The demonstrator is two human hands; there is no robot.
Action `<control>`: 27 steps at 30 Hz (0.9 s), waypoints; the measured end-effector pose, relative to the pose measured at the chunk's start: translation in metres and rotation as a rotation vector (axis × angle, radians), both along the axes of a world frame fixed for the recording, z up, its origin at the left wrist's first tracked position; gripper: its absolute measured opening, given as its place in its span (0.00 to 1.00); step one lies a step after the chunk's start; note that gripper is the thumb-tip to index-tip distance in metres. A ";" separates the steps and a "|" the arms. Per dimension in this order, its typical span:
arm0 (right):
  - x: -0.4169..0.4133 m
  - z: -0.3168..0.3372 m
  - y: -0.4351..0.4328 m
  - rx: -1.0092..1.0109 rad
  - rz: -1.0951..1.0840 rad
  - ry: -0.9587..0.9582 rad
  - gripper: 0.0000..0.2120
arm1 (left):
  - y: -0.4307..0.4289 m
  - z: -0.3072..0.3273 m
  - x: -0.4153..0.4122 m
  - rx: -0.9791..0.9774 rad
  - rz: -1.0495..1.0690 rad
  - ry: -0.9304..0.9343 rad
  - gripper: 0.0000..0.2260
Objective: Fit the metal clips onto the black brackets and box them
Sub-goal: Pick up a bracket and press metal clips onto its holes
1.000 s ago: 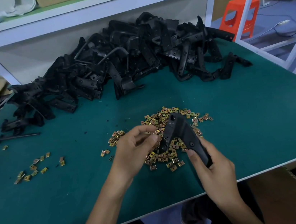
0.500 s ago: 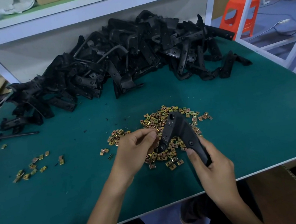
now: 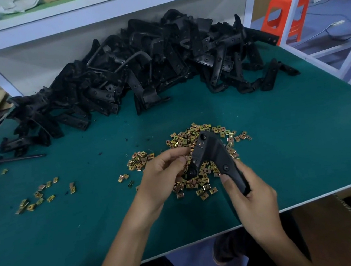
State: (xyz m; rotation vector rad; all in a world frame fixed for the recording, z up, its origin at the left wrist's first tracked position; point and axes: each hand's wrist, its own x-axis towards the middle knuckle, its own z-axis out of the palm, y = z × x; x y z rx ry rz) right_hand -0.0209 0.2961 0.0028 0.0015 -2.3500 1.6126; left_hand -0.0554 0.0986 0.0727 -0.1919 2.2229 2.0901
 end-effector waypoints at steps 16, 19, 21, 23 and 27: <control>-0.005 0.000 0.003 0.109 0.093 -0.001 0.21 | -0.019 0.008 -0.010 -0.167 -0.206 0.009 0.16; -0.005 -0.001 0.003 0.136 0.100 -0.003 0.21 | -0.014 0.006 -0.009 -0.178 -0.223 -0.002 0.15; -0.005 -0.001 0.003 0.123 0.089 0.002 0.20 | -0.014 0.006 -0.010 -0.143 -0.227 -0.017 0.15; -0.006 -0.001 0.002 0.103 0.066 0.001 0.17 | -0.019 0.005 -0.015 -0.128 -0.224 -0.031 0.11; -0.004 -0.001 0.001 0.068 0.005 -0.019 0.16 | -0.044 -0.005 -0.040 -0.612 0.094 0.100 0.06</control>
